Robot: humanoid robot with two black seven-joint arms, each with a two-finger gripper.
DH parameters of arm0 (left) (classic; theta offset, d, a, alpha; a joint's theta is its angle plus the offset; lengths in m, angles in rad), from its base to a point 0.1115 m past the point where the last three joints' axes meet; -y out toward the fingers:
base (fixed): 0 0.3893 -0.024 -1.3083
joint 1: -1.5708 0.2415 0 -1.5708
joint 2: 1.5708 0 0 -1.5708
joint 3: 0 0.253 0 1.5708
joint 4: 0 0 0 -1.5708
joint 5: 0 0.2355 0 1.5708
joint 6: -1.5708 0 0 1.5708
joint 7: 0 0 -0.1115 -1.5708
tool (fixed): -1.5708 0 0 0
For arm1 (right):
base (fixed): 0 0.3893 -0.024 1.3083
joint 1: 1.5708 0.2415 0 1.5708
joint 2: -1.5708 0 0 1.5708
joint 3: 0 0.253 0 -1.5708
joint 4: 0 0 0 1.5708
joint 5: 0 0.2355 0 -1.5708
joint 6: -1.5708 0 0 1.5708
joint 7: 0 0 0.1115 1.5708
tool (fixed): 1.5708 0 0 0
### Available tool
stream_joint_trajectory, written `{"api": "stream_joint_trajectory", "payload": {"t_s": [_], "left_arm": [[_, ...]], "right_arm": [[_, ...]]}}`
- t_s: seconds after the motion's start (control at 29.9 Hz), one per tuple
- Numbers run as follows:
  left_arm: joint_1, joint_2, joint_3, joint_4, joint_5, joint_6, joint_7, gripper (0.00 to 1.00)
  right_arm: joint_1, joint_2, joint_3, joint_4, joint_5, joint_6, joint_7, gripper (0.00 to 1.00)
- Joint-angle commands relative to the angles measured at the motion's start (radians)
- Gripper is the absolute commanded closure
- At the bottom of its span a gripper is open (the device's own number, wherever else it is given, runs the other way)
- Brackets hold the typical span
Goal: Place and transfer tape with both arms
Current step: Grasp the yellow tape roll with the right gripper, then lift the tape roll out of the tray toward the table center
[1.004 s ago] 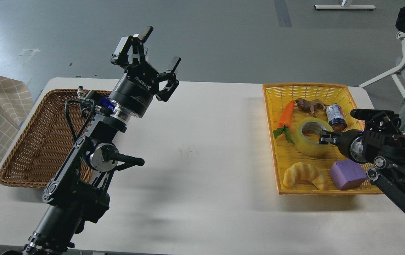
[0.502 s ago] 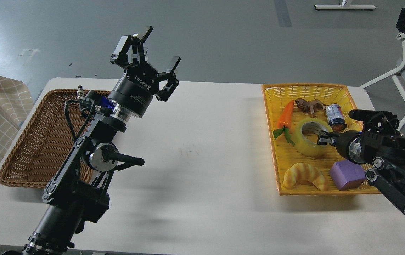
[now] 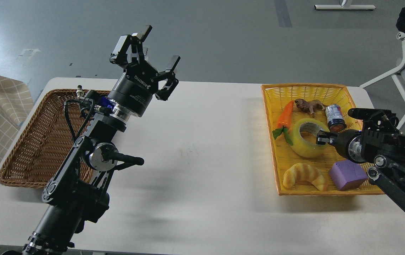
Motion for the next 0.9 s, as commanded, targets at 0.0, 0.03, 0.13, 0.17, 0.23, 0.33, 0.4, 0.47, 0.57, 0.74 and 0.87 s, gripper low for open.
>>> {"api": "stream_joint_trajectory", "payload": {"t_s": [0.0,0.03,0.13,0.17,0.23,0.33,0.4,0.47,0.57,0.74,0.87], "left_arm": [[-0.001,0.000,0.000,-0.001,0.000,0.000,0.000,0.02],[0.001,0.000,-0.001,-0.001,0.000,0.000,0.000,0.02],[0.002,0.000,-0.001,-0.001,0.000,0.000,0.000,0.02],[0.002,0.000,-0.001,-0.001,0.000,0.000,0.000,0.02],[0.002,0.000,-0.003,-0.001,0.000,0.000,0.000,0.02],[0.004,0.000,-0.003,-0.001,0.000,-0.002,0.000,0.02],[0.006,0.000,-0.003,-0.001,0.000,0.000,0.000,0.02],[0.006,0.000,-0.003,-0.001,0.000,0.000,0.000,0.02],[0.006,0.000,-0.001,-0.001,0.000,-0.002,0.000,0.02],[0.004,0.000,0.000,-0.001,0.000,-0.002,0.000,0.02],[0.004,0.000,0.000,-0.001,0.000,0.000,0.000,0.02]], "right_arm": [[0.000,-0.016,0.004,0.025,0.001,0.013,0.000,0.90],[0.000,-0.024,0.007,0.040,0.004,0.021,0.000,0.91],[0.000,-0.050,0.021,0.071,0.032,0.042,0.000,0.91],[0.000,-0.056,0.026,0.080,0.040,0.048,0.000,0.91],[0.002,-0.080,0.039,0.109,0.058,0.066,-0.002,0.91],[0.000,-0.122,0.058,0.161,0.069,0.066,0.000,0.91],[0.003,-0.137,0.072,0.183,0.083,0.066,0.000,0.91],[0.018,-0.145,0.078,0.197,0.101,0.066,0.000,0.91],[0.054,-0.143,0.081,0.197,0.109,0.066,0.000,0.92],[0.138,-0.128,0.081,0.194,0.109,0.066,0.000,0.92],[0.196,-0.081,0.076,0.184,0.109,0.066,0.000,0.93]]}}
